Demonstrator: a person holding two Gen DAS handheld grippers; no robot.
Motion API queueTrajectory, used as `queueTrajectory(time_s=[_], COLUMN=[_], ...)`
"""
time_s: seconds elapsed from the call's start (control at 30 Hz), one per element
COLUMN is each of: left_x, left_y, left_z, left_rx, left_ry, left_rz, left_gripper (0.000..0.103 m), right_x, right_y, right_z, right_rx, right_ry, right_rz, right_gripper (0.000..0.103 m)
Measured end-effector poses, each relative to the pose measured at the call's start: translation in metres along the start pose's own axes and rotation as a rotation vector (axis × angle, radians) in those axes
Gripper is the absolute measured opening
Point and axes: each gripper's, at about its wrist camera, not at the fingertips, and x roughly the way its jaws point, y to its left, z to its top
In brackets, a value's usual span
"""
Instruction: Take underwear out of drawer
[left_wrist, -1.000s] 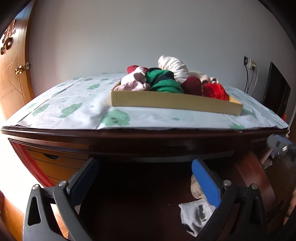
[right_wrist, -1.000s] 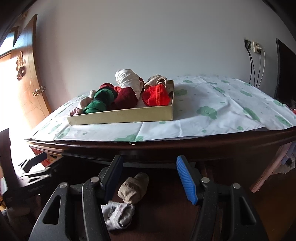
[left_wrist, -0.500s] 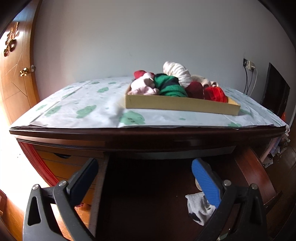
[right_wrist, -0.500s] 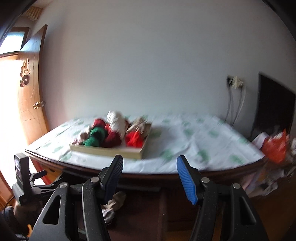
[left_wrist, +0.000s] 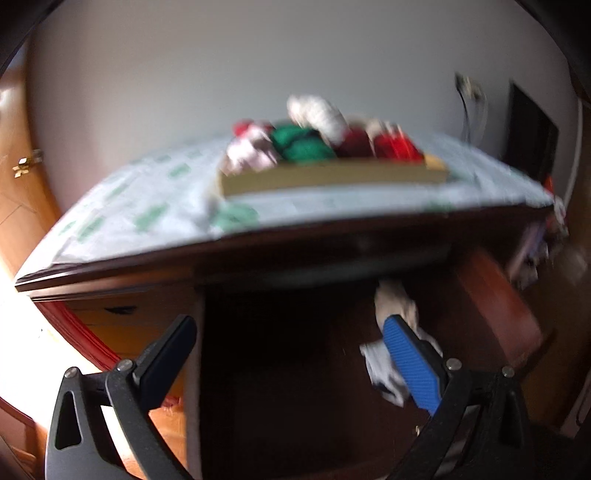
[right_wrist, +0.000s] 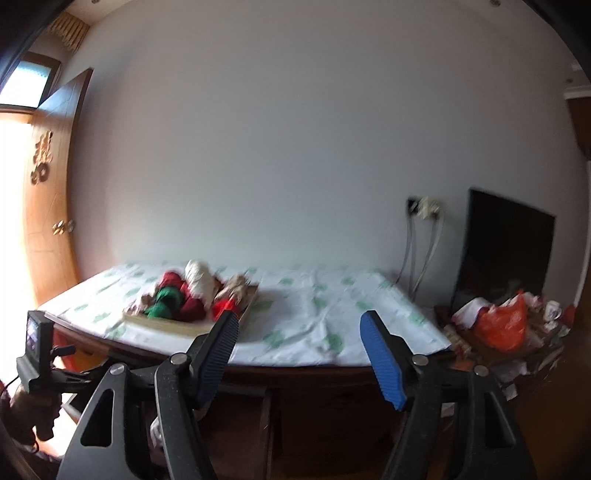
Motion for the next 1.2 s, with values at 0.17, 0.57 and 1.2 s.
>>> queueTrajectory(time_s=[0.17,0.57,1.2], left_x=[0.023,0.068,0.160], left_y=[-0.011,-0.035,-0.103], left_z=[-0.011,-0.016,0.000], left_rx=[0.017,0.090,0.196], left_ry=[0.114,0.277,0.704], left_rz=[-0.062,-0.139,-0.367], left_gripper=[0.102,0.102,0.095], right_x=[0.044,0.164,0.229], right_y=[0.029,0.090,0.097], right_z=[-0.036,-0.130,-0.180], right_rx=[-0.025,-0.032,0.093], right_ry=[0.140,0.460,0.695], right_rz=[0.105,0.235,0.259], right_gripper=[0.071,0.066,0.053])
